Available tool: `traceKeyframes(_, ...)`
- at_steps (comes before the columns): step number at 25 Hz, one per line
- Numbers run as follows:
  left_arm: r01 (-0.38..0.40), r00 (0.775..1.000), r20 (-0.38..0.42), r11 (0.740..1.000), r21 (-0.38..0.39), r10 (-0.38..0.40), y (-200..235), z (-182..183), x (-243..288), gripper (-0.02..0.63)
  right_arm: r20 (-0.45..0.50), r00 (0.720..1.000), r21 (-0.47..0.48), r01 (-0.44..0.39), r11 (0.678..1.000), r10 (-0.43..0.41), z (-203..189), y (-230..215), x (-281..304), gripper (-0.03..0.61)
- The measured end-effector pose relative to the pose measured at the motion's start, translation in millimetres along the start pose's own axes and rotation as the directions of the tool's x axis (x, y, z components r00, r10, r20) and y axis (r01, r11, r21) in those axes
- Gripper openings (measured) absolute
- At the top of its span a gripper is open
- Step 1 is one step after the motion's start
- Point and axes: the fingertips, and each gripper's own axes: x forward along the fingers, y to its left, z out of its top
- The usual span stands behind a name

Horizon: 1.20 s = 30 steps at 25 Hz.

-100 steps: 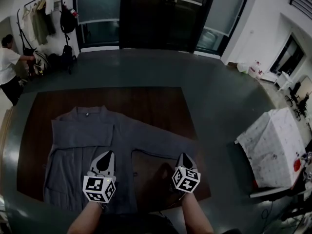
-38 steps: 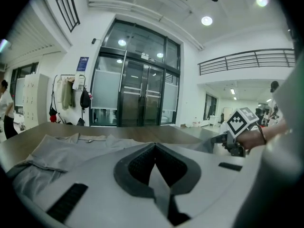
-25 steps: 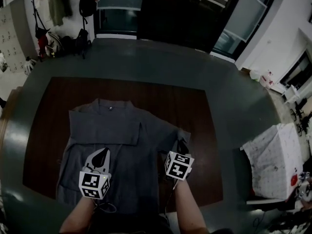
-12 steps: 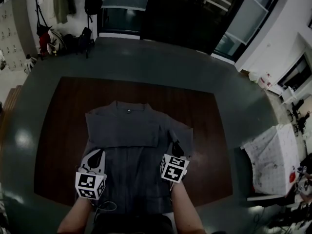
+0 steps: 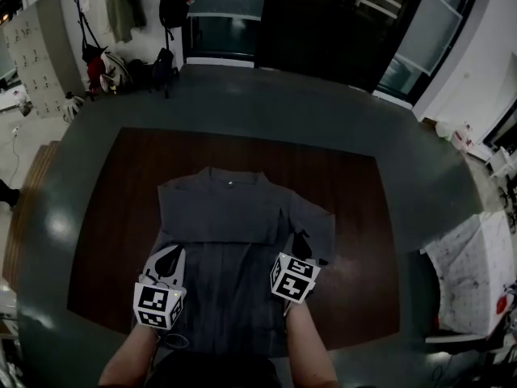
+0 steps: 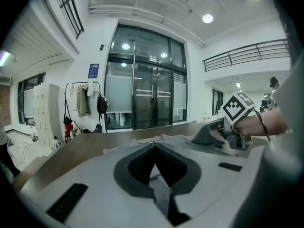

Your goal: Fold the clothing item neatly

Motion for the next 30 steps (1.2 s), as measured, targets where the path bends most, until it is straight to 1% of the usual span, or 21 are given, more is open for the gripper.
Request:
traceKeyframes(3, -0.025, 1.0, 0.005, 1.0, 0.003, 0.025, 11, 9, -3, 0.008, 0.02, 1.0, 0.006, -0.017, 1.0, 0.017, 12, 11, 1, 0.028)
traceKeyframes(7, -0.041, 0.999, 0.016, 0.999, -0.011, 0.041, 31, 9, -13, 0.008, 0.037, 0.998, -0.026, -0.04, 0.999, 0.041, 23, 35, 0, 0.028)
traceKeyframes(12, -0.019, 1.0, 0.024, 0.999, -0.03, 0.02, 62, 8, -24, 0.008, 0.066, 0.997, -0.053, -0.034, 0.998, 0.037, 45, 75, 2, 0.028)
traceKeyframes(17, 0.015, 1.0, 0.028, 0.998, -0.063, -0.013, 112, 3, -26, 0.008, 0.092, 0.995, -0.07, -0.036, 0.997, 0.042, 62, 147, 11, 0.028)
traceKeyframes(22, 0.045, 0.999, 0.008, 0.996, -0.081, -0.044, 148, -10, -26, 0.008, 0.089, 0.991, -0.127, -0.092, 0.988, 0.104, 58, 230, 22, 0.028)
traceKeyframes(26, 0.062, 0.997, -0.028, 0.992, -0.106, -0.066, 162, -29, -26, 0.008, 0.022, 0.988, -0.229, -0.146, 0.962, 0.155, 30, 288, 39, 0.028)
traceKeyframes(28, 0.062, 0.997, -0.044, 0.991, -0.122, -0.068, 167, -38, -25, 0.008, -0.029, 0.985, -0.301, -0.171, 0.938, 0.171, 9, 307, 47, 0.028)
traceKeyframes(30, 0.059, 0.996, -0.051, 0.989, -0.134, -0.066, 173, -43, -24, 0.008, -0.094, 0.976, -0.372, -0.219, 0.902, 0.198, -12, 324, 54, 0.032)
